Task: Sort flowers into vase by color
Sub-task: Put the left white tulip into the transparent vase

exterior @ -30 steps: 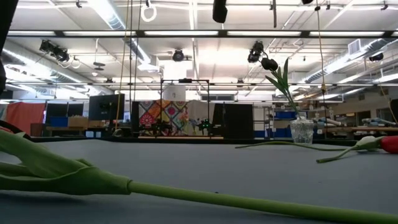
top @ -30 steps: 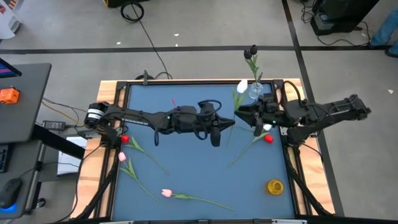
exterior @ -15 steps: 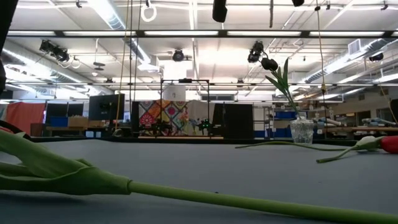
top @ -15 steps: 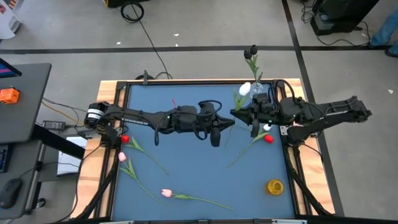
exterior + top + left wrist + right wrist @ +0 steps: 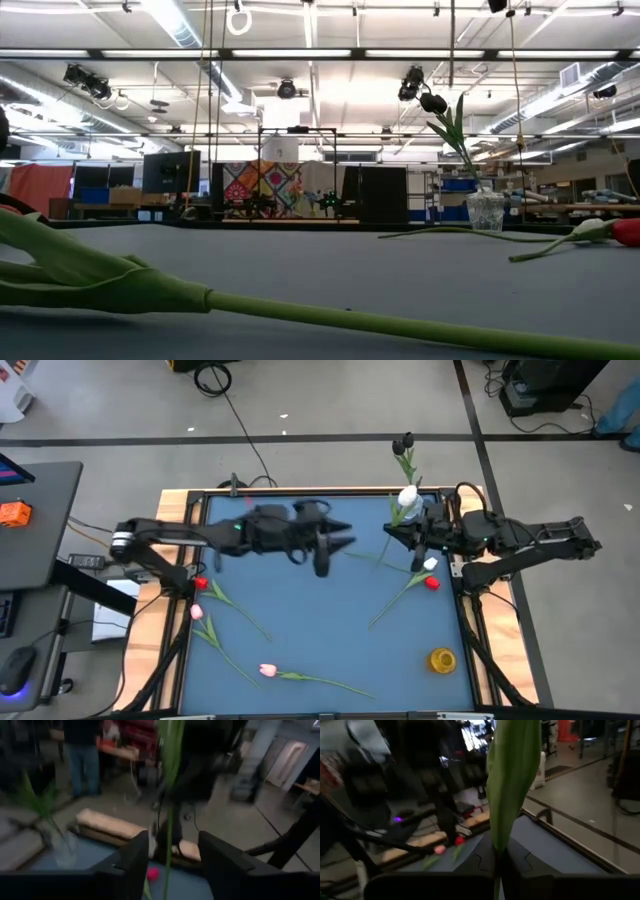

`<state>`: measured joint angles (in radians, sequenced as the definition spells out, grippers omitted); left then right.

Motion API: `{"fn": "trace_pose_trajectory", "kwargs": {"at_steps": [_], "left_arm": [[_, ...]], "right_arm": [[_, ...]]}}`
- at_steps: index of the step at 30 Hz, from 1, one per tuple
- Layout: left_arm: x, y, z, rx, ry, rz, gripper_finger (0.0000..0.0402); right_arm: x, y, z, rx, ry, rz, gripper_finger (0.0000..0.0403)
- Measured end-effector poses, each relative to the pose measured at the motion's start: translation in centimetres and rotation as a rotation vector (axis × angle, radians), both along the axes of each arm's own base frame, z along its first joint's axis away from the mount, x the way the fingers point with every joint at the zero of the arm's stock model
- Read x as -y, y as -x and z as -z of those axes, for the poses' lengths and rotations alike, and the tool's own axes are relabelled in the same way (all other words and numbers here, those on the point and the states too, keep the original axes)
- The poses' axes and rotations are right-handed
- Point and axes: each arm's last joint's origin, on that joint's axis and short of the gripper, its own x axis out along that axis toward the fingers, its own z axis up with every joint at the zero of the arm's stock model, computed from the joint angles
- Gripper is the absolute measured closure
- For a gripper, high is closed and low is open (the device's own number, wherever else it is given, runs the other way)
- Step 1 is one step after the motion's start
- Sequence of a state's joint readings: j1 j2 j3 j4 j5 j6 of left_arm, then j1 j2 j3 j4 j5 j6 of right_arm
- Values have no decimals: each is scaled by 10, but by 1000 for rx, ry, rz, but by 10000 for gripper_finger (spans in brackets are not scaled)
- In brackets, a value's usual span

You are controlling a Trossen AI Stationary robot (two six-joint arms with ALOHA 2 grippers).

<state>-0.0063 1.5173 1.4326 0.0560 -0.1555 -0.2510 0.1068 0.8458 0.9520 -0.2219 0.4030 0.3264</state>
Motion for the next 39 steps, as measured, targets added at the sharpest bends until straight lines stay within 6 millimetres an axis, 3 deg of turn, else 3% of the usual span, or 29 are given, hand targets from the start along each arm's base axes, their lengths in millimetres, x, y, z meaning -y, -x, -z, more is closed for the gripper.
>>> {"fn": "trace_pose_trajectory", "kwargs": {"at_steps": [5, 9, 14, 21, 33, 39], "left_arm": [[-17, 50, -43, 89, -96, -58, 195], [-29, 67, -40, -39, -120, -98, 194], [-35, 60, -30, -101, -157, -102, 194], [-56, 38, -14, -112, -152, -45, 194], [-99, 43, -9, -108, -179, 36, 194], [-114, 42, 29, -40, -114, 110, 194]], "right_arm": [[3, 2, 4, -63, 61, 11, 389], [4, 1, 6, -90, 96, 11, 389], [3, 2, 8, -130, 150, 12, 389], [4, 7, 18, -184, 12, 130, 389], [3, 14, 23, -213, 37, 355, 389], [-2, 16, 24, -194, 9, 391, 390]]}}
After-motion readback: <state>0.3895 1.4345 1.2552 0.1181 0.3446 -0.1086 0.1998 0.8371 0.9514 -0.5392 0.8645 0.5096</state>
